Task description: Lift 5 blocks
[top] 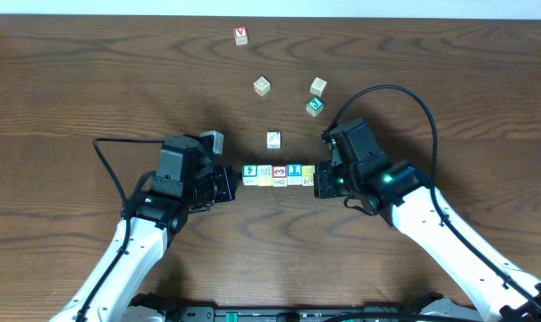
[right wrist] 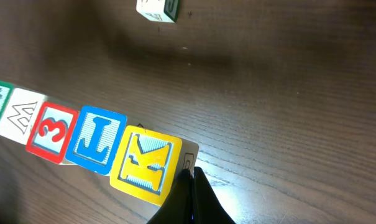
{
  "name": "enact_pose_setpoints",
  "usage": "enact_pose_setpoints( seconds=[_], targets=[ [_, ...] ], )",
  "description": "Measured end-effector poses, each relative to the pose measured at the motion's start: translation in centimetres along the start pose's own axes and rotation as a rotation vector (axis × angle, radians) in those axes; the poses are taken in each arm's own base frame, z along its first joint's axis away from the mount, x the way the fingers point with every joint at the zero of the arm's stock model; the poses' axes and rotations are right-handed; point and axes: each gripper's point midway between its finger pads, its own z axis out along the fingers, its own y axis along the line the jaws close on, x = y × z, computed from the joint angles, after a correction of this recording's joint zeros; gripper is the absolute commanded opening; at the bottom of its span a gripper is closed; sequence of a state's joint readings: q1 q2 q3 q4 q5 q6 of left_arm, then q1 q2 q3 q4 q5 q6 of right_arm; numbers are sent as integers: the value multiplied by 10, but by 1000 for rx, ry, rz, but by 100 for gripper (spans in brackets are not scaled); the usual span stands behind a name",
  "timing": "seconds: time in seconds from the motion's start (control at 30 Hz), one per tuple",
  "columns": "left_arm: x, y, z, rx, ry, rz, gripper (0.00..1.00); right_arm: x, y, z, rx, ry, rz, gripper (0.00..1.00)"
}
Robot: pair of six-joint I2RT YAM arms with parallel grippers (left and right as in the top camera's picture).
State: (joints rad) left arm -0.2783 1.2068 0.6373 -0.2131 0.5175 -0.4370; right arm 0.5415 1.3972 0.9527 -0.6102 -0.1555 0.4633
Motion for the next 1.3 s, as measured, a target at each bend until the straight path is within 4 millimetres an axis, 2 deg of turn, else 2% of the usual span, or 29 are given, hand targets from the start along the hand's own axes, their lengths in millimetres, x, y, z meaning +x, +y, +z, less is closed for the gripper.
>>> enact_pose_setpoints(
  seconds=[0.67, 1.3],
  targets=[
    [4, 5, 6, -10, 27, -12, 7, 6, -6, 13, 27, 40, 7, 1],
    [9, 10, 12, -19, 52, -6, 7, 6, -7, 14, 28, 41, 7, 1]
  ],
)
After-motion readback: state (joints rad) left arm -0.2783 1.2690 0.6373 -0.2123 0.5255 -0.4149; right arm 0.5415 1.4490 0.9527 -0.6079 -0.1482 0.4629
